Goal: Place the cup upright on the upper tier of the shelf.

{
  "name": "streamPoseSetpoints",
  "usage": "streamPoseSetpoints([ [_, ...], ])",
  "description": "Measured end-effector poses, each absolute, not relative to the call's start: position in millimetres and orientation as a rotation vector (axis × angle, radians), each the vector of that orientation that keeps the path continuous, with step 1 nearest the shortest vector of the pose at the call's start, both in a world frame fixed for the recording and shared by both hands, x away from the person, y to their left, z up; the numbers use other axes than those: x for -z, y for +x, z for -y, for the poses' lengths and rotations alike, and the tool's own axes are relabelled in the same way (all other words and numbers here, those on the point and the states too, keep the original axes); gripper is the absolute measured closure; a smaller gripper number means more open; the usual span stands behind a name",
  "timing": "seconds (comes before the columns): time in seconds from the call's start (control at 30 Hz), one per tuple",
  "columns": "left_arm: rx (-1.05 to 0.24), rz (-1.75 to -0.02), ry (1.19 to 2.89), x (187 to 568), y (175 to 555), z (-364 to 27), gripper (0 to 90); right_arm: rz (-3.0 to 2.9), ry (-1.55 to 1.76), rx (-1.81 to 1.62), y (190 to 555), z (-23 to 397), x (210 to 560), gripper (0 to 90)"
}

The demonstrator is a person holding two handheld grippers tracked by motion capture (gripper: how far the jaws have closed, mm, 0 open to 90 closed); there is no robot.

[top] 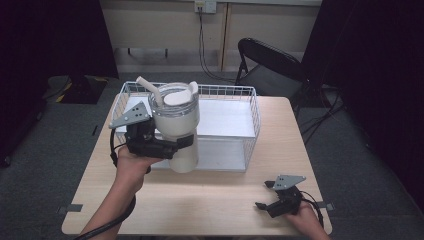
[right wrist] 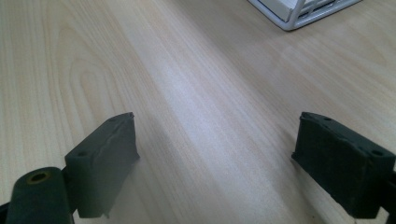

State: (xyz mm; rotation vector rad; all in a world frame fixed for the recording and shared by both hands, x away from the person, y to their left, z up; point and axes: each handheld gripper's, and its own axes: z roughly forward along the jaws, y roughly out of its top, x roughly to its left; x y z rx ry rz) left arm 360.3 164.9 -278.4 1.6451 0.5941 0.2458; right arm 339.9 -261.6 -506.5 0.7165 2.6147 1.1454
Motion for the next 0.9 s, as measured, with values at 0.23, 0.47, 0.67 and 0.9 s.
streamPoseSetpoints([
  [0.23, -0.255, -0.588, 1.635, 269, 364, -165, 9.4, -2.613, 0.716, -1.147, 340, 262, 506, 12.4],
  [0.47, -0.269, -0.596, 1.639, 258, 371, -162, 9.4, -2.613, 0.716, -1.147, 340, 262, 506, 12.4],
  [0.67, -0.280, -0.601, 1.623, 251, 377, -160, 9.4, -2.613, 0.716, -1.147, 340, 262, 506, 12.4],
  [0.9, -0.301, -0.605, 1.639, 245, 386, -154, 9.4, -2.613, 0.716, -1.147, 340, 262, 506, 12.4],
])
